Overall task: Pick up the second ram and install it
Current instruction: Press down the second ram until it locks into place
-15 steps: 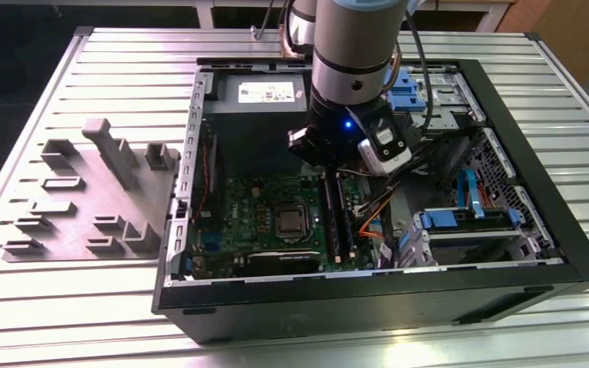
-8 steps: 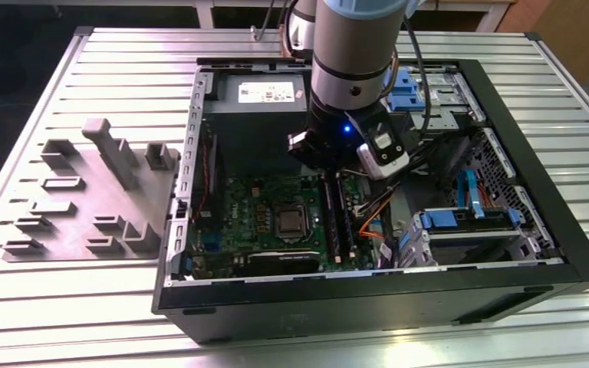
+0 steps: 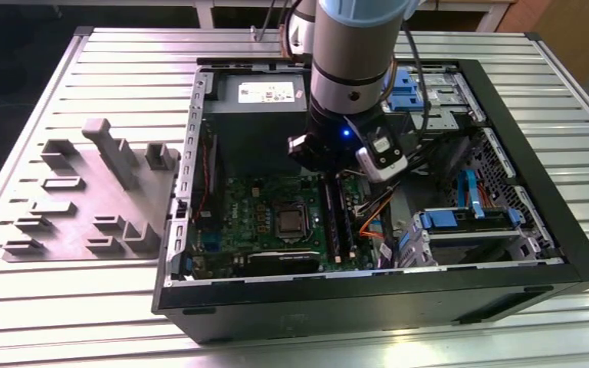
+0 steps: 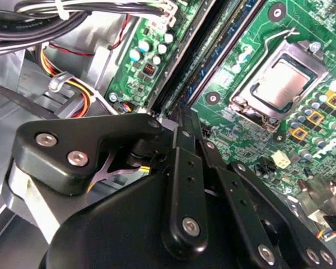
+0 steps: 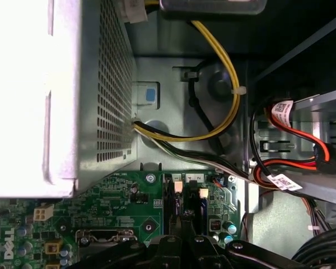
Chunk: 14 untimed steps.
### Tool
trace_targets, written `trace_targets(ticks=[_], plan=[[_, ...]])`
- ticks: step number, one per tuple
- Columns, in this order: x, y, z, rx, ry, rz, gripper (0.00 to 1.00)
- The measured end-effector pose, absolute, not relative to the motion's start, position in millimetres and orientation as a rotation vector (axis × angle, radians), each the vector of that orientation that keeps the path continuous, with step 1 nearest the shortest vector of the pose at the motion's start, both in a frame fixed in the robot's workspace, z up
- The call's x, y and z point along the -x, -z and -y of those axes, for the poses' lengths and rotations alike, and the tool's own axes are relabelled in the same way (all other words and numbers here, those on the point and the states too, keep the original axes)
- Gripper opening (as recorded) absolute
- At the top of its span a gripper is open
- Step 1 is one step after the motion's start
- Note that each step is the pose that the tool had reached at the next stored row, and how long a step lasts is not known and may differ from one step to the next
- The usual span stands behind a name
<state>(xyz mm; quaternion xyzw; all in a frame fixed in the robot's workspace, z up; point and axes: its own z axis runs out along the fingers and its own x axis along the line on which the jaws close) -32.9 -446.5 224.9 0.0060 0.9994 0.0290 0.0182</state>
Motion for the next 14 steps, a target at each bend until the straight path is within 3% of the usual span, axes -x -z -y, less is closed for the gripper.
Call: trace_targets(ticks=[14], plan=[[33.0, -219.3, 446.6, -0.019, -0.09, -3.104, 0.1]])
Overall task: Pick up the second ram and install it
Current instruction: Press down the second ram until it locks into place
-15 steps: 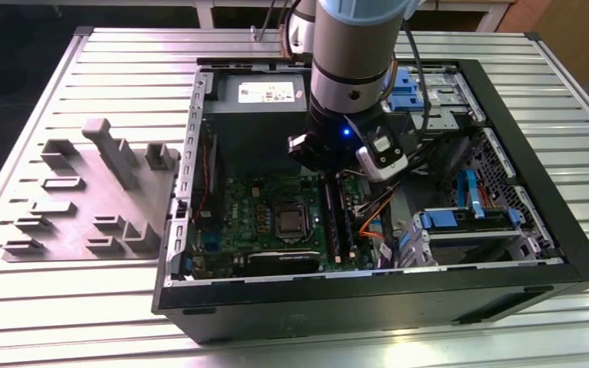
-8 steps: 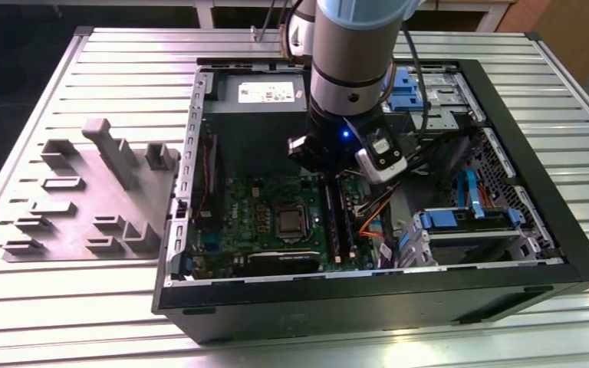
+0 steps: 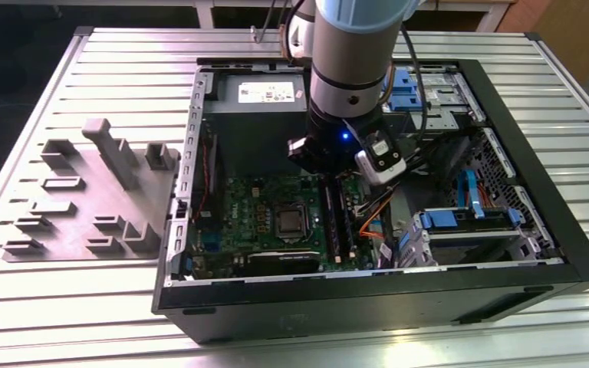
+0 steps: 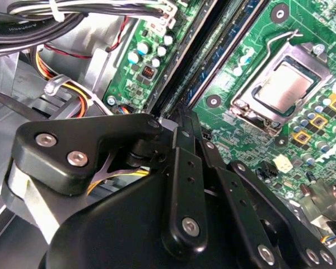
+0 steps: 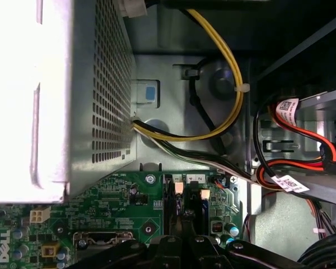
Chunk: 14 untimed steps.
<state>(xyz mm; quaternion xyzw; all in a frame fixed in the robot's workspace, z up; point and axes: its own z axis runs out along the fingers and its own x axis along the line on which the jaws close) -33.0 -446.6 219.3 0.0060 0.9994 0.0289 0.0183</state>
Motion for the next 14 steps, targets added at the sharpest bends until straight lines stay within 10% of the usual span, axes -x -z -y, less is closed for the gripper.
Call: trace_targets(ticks=[14], plan=[[33.2, -216.9, 446.5, -0.019, -0.09, -3.103, 0.1]])
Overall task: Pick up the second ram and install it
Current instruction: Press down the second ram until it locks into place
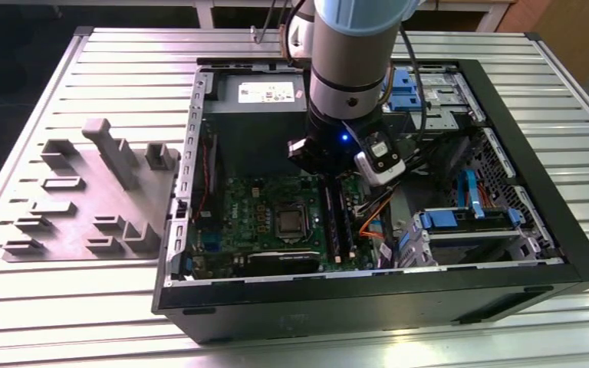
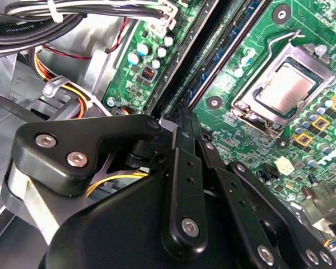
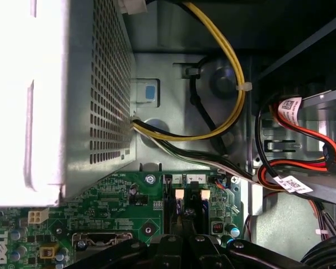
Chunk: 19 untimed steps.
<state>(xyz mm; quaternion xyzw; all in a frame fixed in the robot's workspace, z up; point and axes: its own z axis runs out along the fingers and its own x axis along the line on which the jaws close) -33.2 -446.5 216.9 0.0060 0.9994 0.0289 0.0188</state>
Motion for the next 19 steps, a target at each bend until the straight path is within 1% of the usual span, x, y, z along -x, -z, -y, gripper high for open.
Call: trace_targets(ticks=[6, 12, 19], plan=[[33, -237, 447, -0.019, -0.09, -3.103, 0.1], [33, -238, 452, -0.019, -0.089, -3.103, 0.1], [33, -237, 474, -0.019, -0.089, -3.103, 0.1]])
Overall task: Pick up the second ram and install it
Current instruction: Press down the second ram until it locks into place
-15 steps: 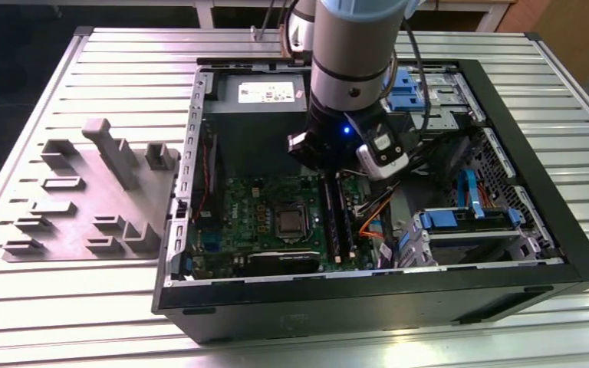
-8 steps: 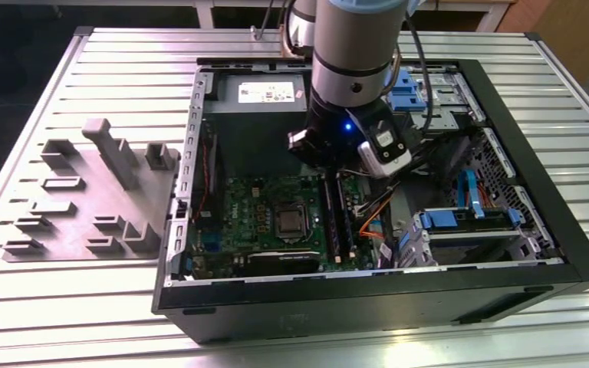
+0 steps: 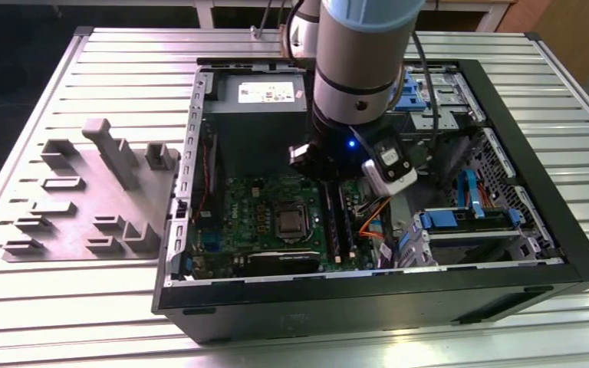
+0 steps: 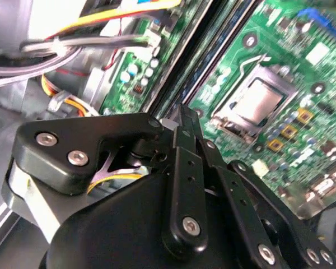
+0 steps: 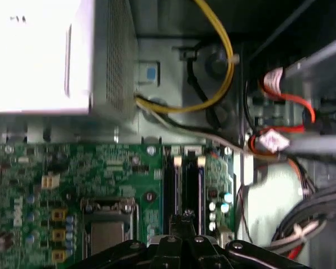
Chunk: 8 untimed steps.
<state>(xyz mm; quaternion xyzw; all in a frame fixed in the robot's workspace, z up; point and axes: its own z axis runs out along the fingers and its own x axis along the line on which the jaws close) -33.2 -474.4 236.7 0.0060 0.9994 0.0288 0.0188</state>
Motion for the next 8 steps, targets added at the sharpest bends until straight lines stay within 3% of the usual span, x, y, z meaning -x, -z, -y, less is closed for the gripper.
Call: trace_targets(ticks=[8], plan=[[33, -236, 495, -0.019, -0.089, -3.103, 0.1]])
